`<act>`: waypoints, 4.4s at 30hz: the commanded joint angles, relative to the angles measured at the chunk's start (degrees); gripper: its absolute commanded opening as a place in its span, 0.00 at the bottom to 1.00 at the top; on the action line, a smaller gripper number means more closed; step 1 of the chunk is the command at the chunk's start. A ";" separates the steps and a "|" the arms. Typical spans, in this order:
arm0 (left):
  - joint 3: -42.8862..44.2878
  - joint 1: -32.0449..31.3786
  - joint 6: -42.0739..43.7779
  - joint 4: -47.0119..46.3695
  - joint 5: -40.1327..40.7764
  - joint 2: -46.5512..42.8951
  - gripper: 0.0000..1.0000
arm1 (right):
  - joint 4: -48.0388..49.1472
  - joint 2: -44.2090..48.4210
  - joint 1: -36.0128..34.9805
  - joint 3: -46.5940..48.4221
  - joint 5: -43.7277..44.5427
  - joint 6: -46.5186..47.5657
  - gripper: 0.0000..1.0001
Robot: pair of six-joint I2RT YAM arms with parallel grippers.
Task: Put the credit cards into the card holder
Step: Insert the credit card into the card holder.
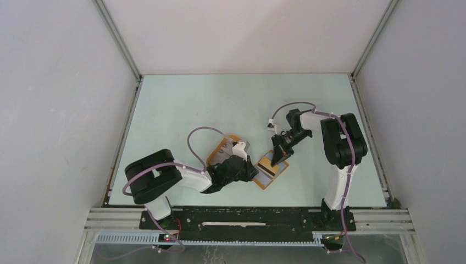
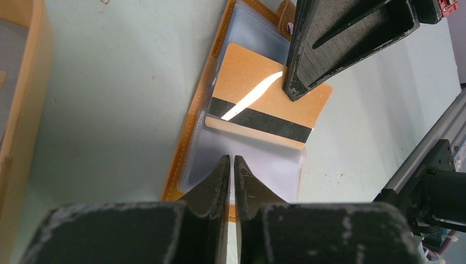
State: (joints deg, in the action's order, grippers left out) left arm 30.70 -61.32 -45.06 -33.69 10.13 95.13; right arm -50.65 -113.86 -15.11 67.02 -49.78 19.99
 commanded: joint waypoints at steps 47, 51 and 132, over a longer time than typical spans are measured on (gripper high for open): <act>-5.15 -2.48 -1.52 7.35 -1.32 -7.61 0.24 | 2.50 4.80 -7.71 0.11 8.38 0.69 0.25; -4.94 -2.42 -1.52 7.24 -1.41 -7.26 0.24 | 2.05 4.70 -8.32 0.30 8.27 1.16 0.26; -3.19 -1.61 -0.38 8.10 -0.75 -4.34 0.24 | -0.23 9.17 -19.58 1.35 17.44 4.00 0.43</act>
State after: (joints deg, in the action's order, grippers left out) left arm 25.93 -63.33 -46.50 -29.32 8.80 89.47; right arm -50.89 -106.39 -31.29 68.31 -30.04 22.92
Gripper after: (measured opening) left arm 0.243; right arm 0.426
